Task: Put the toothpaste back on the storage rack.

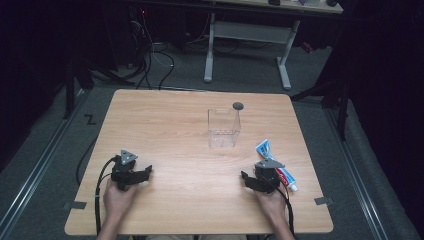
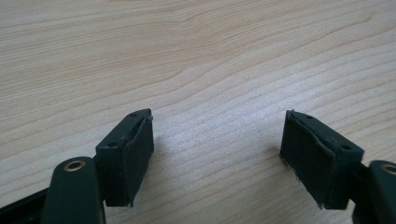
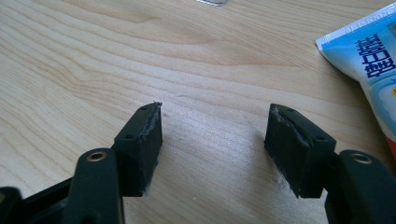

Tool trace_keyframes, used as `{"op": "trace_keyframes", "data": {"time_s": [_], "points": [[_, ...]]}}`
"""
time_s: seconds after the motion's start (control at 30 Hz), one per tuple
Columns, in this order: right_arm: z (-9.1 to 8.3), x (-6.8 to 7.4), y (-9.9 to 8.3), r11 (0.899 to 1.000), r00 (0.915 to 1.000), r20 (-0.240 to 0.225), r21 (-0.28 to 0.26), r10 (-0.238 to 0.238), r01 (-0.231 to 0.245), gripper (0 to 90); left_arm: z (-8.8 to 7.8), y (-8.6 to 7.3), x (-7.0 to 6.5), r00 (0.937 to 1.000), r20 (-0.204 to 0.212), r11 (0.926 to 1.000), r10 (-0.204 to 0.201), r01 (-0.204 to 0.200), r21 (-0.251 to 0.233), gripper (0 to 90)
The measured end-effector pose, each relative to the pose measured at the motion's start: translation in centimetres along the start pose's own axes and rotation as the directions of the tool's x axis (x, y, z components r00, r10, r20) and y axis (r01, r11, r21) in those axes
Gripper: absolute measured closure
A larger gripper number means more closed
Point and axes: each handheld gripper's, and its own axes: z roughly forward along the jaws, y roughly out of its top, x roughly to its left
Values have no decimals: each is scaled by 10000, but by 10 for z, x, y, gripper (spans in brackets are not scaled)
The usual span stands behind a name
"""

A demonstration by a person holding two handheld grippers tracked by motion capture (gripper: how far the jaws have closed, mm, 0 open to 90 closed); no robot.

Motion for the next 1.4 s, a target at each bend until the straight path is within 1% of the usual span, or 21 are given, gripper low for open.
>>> {"op": "trace_keyframes", "data": {"time_s": [0.43,0.57,0.67,0.83,1.0,1.13,1.3,1.33,1.4], "points": [[0,0,0,10000,10000,30,-11,-54,54,379,0,0,0,10000,-1,10000,-4,4,0,259],[0,0,0,10000,10000,26,-19,-34,34,398,0,0,0,10000,0,10000,-6,6,0,259],[-1,0,0,10000,10000,58,-5,-37,37,440,0,0,0,10000,0,10000,-4,4,-1,259],[-3,-1,-1,10000,9999,132,-18,-40,41,454,0,0,0,10000,0,10000,-5,5,-2,259],[-9,0,-2,9999,9999,146,-109,-71,72,461,0,0,0,10000,2,10000,-8,8,-2,259],[-16,-2,-2,9995,10000,37,-310,37,-35,470,0,0,0,10000,1,10000,-4,4,1,259],[-22,-4,-4,9993,10000,29,-373,40,-39,481,0,0,0,10000,1,10000,-7,7,-1,259],[-24,-4,-5,9991,9999,12,-385,161,-161,483,0,0,0,10000,1,10000,-6,6,-1,259],[-26,-5,-6,9988,9999,-15,-455,155,-156,486,0,0,0,10000,1,10000,-8,8,-1,259]]}}
